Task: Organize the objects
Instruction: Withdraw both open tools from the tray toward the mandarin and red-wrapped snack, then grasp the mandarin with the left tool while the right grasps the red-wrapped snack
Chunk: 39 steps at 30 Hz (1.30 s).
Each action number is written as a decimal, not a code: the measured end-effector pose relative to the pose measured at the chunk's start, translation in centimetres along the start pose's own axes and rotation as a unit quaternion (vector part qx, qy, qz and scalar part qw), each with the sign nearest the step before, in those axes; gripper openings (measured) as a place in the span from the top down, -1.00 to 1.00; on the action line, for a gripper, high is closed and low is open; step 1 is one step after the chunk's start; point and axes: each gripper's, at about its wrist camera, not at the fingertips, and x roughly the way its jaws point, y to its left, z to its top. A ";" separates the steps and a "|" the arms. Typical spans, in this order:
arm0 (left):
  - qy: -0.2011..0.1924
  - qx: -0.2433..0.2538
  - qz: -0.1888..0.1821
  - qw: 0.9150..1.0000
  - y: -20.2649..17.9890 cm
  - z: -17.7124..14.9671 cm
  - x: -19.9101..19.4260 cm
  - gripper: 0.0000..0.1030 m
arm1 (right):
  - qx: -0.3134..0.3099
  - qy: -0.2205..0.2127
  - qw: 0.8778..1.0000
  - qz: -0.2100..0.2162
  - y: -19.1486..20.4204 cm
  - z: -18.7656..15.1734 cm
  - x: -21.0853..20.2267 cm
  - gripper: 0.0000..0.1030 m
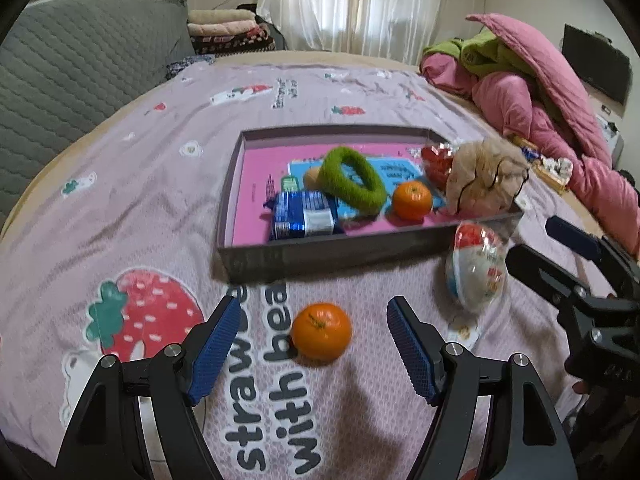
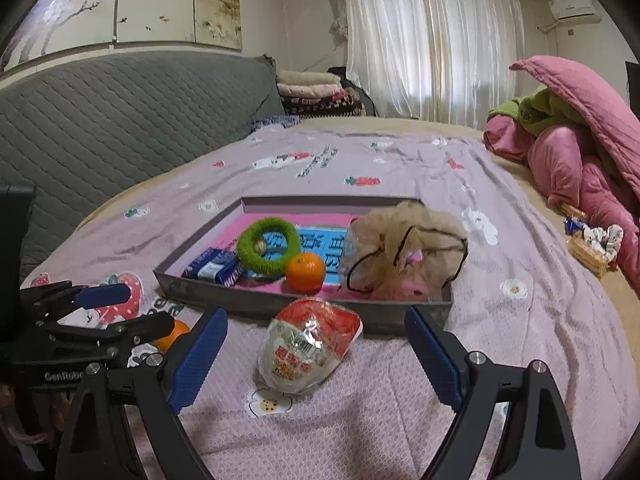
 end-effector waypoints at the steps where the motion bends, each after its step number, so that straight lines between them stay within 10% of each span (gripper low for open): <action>1: 0.003 0.001 0.003 1.000 -0.1 -0.3 0.2 -0.49 | 0.000 0.002 1.000 0.000 0.0 -0.1 0.2 -0.75; 28: 0.017 -0.004 0.009 1.000 -0.2 -1.2 3.5 -0.49 | 0.019 0.069 0.997 -0.016 0.1 -2.1 5.3 -0.65; 39: 0.025 0.013 -0.001 1.000 -1.3 -1.2 4.3 0.09 | -0.003 0.069 0.998 -0.013 0.8 -2.3 5.7 -0.18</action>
